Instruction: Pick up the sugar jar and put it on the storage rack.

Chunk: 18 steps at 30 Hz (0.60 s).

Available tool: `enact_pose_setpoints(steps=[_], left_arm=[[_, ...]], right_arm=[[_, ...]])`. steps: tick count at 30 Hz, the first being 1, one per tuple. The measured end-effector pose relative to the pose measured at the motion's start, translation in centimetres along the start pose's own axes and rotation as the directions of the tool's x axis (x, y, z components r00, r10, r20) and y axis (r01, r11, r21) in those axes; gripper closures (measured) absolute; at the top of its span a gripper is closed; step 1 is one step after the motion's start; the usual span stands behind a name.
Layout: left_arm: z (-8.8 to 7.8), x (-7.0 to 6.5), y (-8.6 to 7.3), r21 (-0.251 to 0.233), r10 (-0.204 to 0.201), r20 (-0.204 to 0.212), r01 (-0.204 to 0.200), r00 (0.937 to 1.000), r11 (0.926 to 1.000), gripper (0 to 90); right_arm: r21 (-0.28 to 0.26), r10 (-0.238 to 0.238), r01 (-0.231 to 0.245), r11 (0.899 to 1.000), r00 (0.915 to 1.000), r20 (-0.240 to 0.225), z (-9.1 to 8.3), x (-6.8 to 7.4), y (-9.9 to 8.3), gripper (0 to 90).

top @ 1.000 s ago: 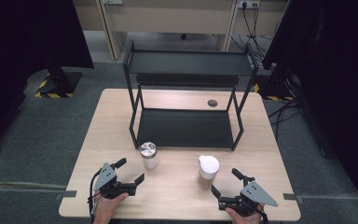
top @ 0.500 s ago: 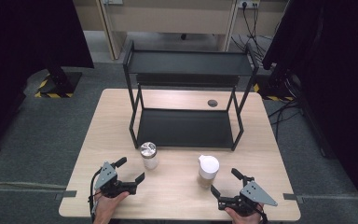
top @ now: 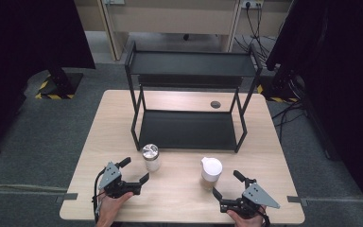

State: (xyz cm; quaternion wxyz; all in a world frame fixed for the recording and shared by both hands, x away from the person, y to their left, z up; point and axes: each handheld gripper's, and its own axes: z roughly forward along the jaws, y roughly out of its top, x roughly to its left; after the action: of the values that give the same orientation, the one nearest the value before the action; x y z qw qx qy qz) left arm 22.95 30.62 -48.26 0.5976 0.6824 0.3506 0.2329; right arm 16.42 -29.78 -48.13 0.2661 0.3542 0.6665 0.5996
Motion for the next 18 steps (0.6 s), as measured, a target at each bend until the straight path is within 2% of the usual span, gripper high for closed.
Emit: enact_pose_setpoints(steps=[18], left_arm=[[1.8,0.1,0.7,0.017,0.006,-0.01,-0.006,0.9999,0.9998,0.8]], right_arm=[[-0.002,0.004,-0.004,1.0,1.0,-0.002,0.0,0.0,0.0,0.3]])
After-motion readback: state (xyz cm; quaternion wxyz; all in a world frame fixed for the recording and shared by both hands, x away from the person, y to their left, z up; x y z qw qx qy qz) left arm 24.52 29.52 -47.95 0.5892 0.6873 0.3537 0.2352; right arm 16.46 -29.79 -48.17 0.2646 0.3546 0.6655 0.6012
